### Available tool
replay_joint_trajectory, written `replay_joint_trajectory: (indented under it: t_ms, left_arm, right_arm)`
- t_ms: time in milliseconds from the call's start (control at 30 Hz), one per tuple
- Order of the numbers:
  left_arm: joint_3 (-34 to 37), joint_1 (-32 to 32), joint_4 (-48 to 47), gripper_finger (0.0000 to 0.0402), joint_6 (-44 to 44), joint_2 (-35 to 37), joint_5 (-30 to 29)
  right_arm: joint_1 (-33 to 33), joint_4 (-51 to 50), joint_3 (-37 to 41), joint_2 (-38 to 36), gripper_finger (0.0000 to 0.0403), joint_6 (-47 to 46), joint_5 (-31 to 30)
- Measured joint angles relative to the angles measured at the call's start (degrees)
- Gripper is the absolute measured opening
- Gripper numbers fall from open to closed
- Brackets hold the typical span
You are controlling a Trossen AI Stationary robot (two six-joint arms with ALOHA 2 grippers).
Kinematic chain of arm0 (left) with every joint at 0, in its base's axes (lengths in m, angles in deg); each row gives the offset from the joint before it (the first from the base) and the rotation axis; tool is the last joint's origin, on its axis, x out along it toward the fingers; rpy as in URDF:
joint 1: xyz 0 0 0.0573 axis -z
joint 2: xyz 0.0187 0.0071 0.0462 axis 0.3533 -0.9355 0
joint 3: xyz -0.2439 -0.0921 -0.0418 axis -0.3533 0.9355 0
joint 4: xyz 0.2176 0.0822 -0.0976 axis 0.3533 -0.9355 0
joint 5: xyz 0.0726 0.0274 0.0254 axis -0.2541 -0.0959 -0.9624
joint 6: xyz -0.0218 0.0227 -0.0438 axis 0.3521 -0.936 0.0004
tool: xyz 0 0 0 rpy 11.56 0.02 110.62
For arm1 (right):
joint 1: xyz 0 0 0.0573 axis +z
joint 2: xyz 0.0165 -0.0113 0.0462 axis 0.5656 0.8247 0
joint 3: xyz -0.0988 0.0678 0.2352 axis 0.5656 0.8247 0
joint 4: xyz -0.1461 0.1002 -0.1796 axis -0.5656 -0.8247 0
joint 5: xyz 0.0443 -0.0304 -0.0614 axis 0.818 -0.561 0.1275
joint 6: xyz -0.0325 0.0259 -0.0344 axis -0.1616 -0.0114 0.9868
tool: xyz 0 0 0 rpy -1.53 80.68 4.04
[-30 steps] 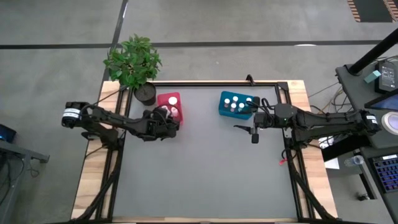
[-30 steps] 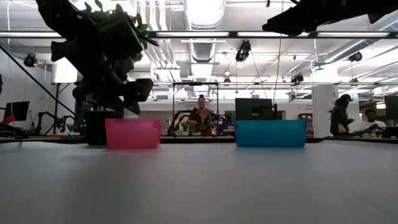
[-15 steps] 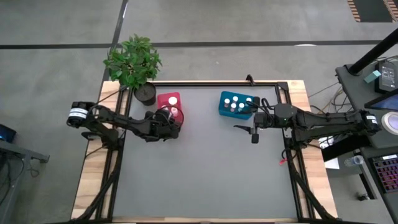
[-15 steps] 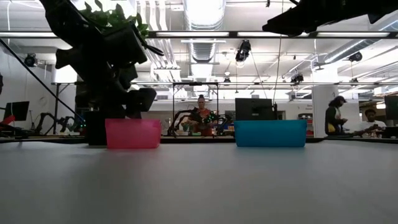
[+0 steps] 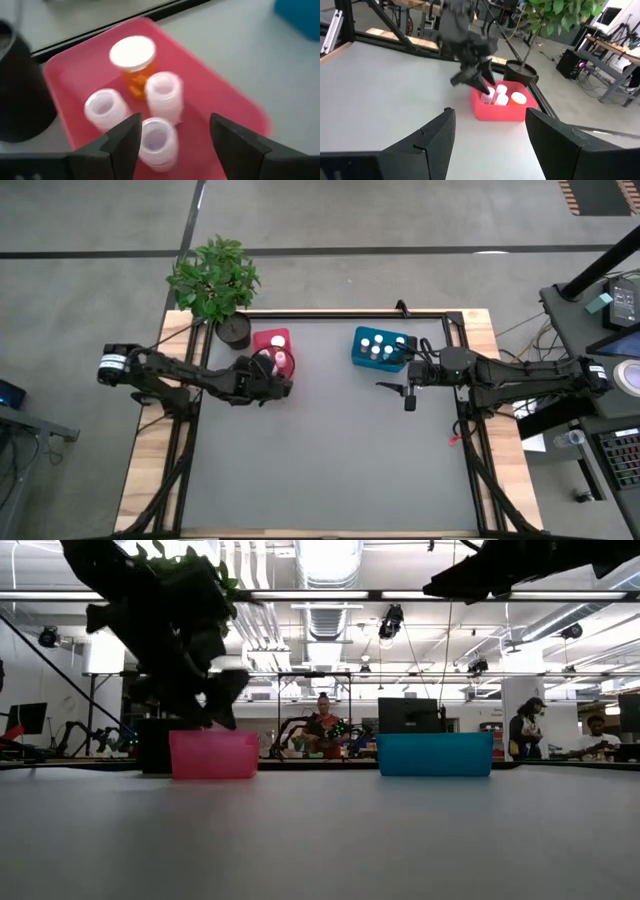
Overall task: Pick and place medicine bottles into bin by pill shape (circle, oval)
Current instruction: Return to Home Position
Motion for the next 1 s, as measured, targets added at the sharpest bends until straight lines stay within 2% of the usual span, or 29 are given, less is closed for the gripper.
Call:
replay_joint_trajectory:
  t_ms: [167, 367, 433, 567, 700, 1000]
  left_arm:
    - [-0.10, 0.40, -0.91, 0.0217, -9.16, 7.22, 7.17]
    - [0.37, 2.14, -4.22, 0.0217, -21.49, 18.75, 26.66]
    - [0.49, 3.61, -5.23, 0.0217, -26.53, 21.95, 29.46]
    - [0.49, 6.06, -5.68, 0.0217, -37.89, 27.75, 29.96]
    - [0.49, 6.38, -5.17, 0.0217, -44.84, 32.20, 29.96]
    - [0.68, 6.36, -5.17, 0.0217, -48.87, 37.59, 29.94]
  right_arm:
    - [0.00, -1.00, 0.02, -0.11, 0.0228, -1.75, 0.00]
    - [0.00, -1.38, 0.39, 0.16, 0.0228, -6.39, 0.10]
    - [-0.02, -0.84, 0.82, 0.24, 0.0228, -6.81, 0.11]
    - [-0.07, 3.79, 1.33, 0.55, 0.0228, -5.38, 0.28]
    - [-0.07, 7.34, 2.03, 0.57, 0.0228, -3.10, 2.30]
    - [-0.26, 9.15, 4.09, 0.19, 0.0228, -2.08, 3.59]
